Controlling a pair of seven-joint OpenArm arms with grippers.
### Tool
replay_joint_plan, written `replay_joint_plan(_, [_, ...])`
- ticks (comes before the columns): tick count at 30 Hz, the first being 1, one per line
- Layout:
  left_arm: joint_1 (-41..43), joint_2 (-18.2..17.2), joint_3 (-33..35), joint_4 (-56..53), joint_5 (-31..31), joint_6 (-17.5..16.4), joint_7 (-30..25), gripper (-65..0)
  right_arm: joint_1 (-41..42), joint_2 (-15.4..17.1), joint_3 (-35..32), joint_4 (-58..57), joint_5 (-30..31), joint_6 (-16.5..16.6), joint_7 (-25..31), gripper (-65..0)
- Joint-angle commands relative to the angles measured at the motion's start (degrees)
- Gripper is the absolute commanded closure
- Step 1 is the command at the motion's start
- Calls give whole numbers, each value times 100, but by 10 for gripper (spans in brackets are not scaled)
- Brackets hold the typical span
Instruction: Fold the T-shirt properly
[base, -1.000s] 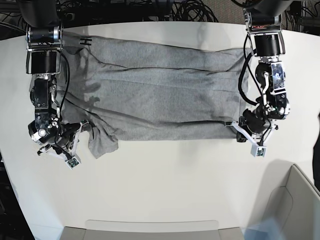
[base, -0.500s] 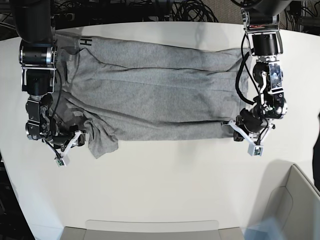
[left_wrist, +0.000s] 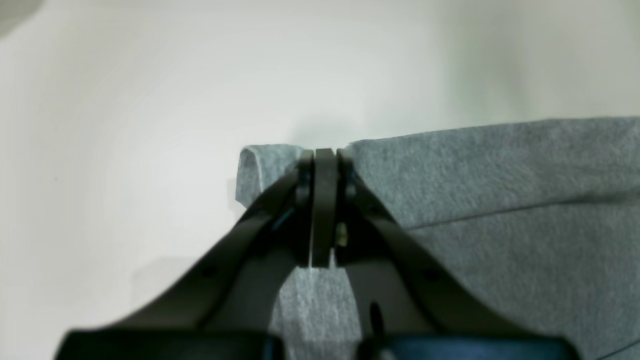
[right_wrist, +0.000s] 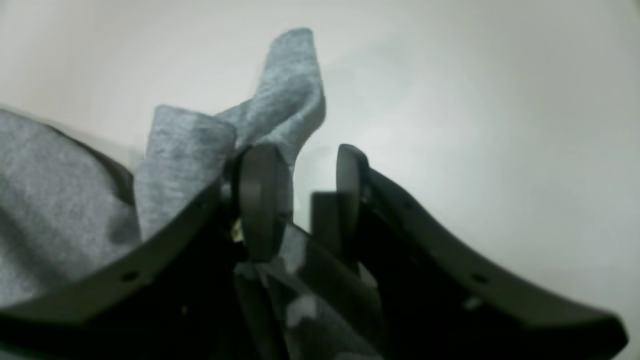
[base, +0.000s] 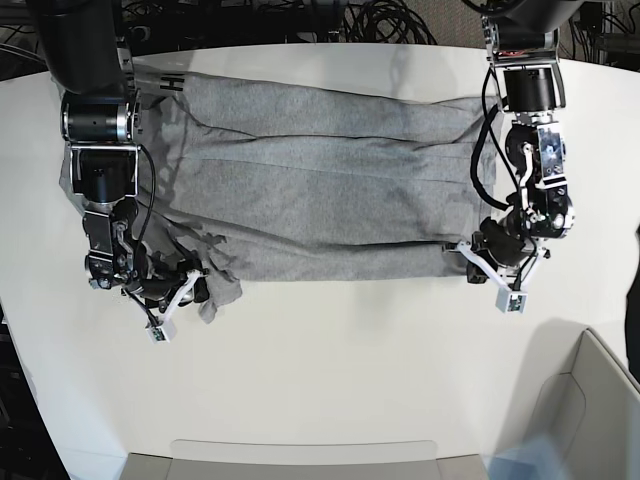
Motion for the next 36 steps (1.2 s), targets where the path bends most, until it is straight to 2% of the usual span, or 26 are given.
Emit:
replay_joint_plan(1, [-148,-56,-44,97,-35,-2,-142,0,51,-44,1,-4,-207,31,-197,-204])
replay_joint_plan(4, [-148,-56,-44,97,-35,-2,-142,0,-1,-176,-8,-13,-479,31,-197,-202])
replay_joint_plan(6, [-148,-56,-44,97,-35,-2,-142,0,-1,-211,-8,-4,-673,31,-241,-176])
replay_joint_plan(8, [-148,-56,-44,97,-35,-2,-142,0,16,-238,-131,49,-849,40,-417,-87])
replay_joint_plan(9, [-148,-56,-44,97,-35,-2,-142,0,16,-229,-236,49,-866,40,-425,-19])
replay_joint_plan(10, [-148,-56,-44,97,-35,-2,-142,0,69,-220,-307,57,-866,40,-408,0])
replay_joint_plan(14, [-148,-56,-44,97,-35,-2,-151,0,166,-71,-368,207,-875,31,-355,0])
replay_joint_plan(18, [-148,-56,-44,97,-35,-2,-151,0,131,70,-316,901,-840,31,-461,0])
replay_joint_plan(25, [-104,-65,-44,132,-35,-2,-134,0,-168,457,-316,2721,-831,40,-1727,0])
replay_joint_plan(29, [-95,-65,-44,132,-35,-2,-125,0,-529,518,-307,3908,-831,40,-2447,0])
replay_joint_plan(33, [-95,-56,-44,132,-35,-2,-125,0,-828,527,-254,4708,-822,40,-2834,0])
replay_joint_plan(36, [-95,-56,-44,132,-35,-2,-116,0,-986,501,124,5068,-787,40,-3054,0])
